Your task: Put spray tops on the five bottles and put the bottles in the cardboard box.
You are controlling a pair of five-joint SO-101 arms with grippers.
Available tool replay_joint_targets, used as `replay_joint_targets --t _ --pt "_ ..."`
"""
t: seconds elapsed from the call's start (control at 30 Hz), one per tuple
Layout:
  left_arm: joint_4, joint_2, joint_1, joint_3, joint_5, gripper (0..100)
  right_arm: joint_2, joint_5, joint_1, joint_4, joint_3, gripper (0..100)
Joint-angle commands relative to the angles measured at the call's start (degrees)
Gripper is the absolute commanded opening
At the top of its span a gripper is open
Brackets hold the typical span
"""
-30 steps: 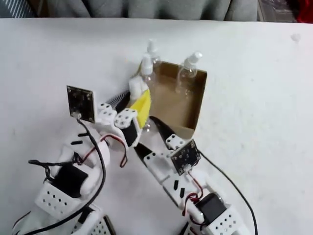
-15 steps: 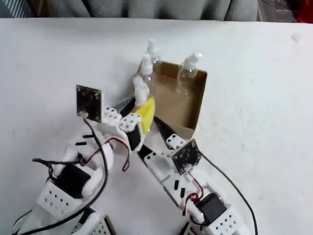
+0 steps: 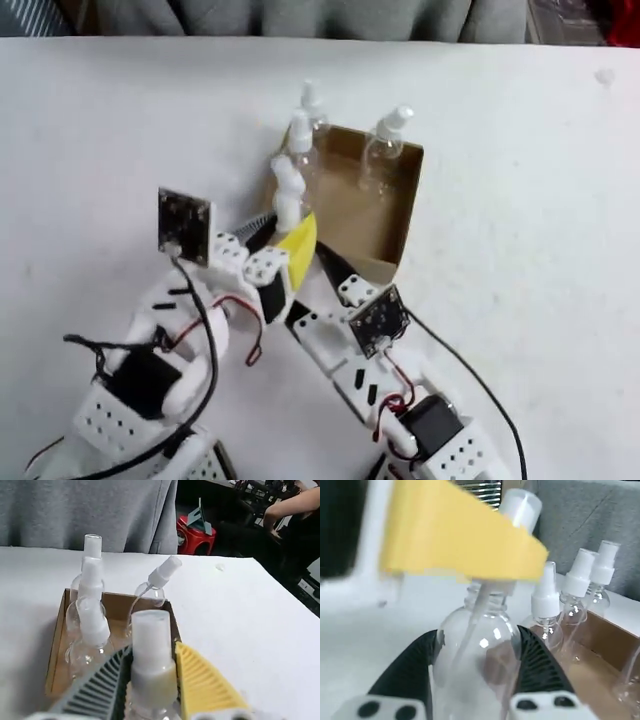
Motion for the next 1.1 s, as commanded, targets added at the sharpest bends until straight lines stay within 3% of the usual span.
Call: replay_joint_targets --t 0.0,0.37,0.5,0.8,0.97,1.07 --pt "0.4 -10.9 0.6 4.5 -0.6 2 -0.7 -0.2 0.5 0.1 0.4 1.5" --pt "-3.5 -32.4 0.0 22.2 -1.0 2 -0.7 -0.4 1.1 0.1 0.4 1.5" --pt "-3.0 -33.2 0.0 22.8 -6.2 3 -0.7 -0.5 1.8 0.1 0.4 1.5" --pt "-2.9 -33.2 -1.3 22.7 -5.4 29 -0.7 -0.5 1.7 0.2 0.4 1.5" --pt "-2.8 -33.2 -4.9 22.3 -5.5 30 -0.7 -0.5 1.7 0.2 0.4 1.5" --pt "1.1 -33.3 -5.3 20.3 -5.7 30 -0.7 -0.5 1.7 0.2 0.4 1.5"
